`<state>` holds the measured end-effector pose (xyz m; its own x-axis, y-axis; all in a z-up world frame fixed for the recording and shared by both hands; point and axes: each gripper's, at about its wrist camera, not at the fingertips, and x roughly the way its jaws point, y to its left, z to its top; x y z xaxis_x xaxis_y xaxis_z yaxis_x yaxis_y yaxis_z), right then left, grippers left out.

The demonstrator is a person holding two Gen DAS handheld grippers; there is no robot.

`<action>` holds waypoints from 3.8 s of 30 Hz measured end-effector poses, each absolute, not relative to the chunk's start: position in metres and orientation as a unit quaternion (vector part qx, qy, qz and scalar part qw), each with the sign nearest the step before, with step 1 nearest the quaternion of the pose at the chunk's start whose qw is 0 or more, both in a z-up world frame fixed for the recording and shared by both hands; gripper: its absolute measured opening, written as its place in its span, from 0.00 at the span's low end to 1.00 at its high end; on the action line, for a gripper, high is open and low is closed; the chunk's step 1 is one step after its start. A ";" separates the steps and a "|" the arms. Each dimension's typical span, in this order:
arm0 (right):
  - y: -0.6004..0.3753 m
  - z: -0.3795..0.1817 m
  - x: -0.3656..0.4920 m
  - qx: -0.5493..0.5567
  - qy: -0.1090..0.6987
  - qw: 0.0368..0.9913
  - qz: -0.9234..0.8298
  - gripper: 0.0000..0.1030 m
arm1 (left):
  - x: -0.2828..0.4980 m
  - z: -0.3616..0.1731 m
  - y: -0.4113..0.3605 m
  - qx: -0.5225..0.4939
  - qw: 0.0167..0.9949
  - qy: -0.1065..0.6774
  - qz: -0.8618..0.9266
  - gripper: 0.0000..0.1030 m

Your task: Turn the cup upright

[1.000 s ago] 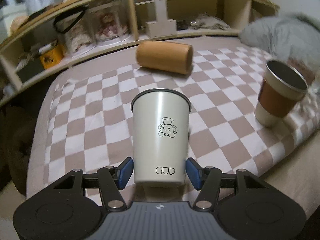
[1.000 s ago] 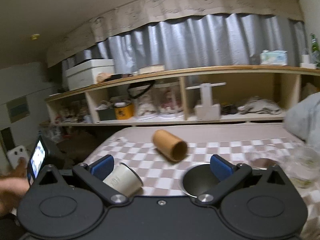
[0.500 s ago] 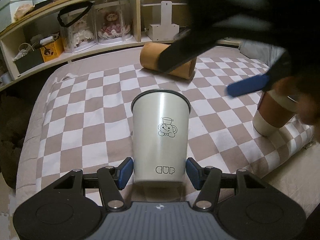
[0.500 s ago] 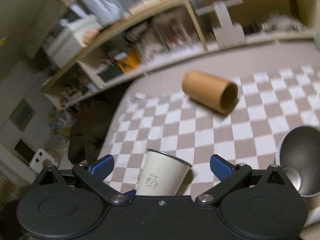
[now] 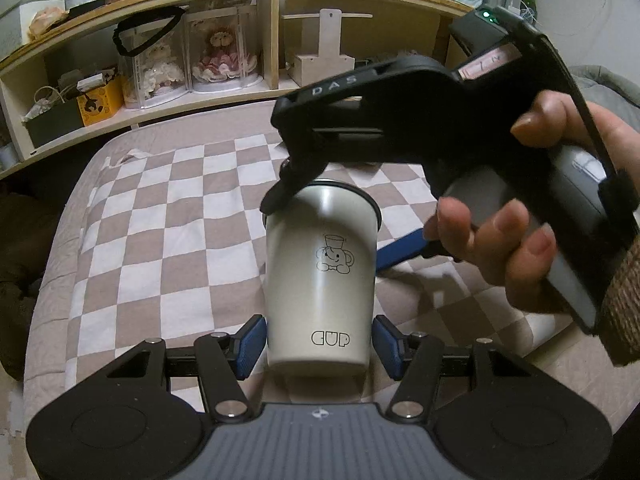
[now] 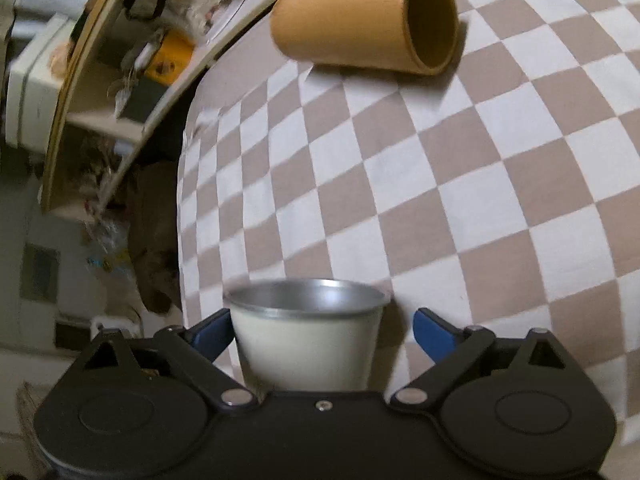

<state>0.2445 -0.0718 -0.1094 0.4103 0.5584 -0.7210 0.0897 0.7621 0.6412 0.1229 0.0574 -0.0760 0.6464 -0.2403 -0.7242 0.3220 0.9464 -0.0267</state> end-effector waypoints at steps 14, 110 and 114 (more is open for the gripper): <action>-0.033 -0.040 0.208 0.114 0.410 0.874 0.235 0.82 | 0.127 -0.075 0.072 0.016 0.918 0.372 -0.140 0.57; -0.231 -0.030 0.002 0.005 0.164 0.985 0.055 1.00 | 0.017 -0.003 0.009 0.049 0.978 0.183 -0.091 1.00; -0.229 -0.032 0.002 0.001 0.160 0.986 0.053 1.00 | 0.017 -0.004 0.007 0.055 0.977 0.184 -0.090 1.00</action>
<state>0.0017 -0.2289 -0.0319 0.9429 0.1048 -0.3160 -0.1041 0.9944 0.0192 0.0167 0.0068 -0.0039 0.9165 -0.1555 -0.3687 0.1955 0.9779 0.0736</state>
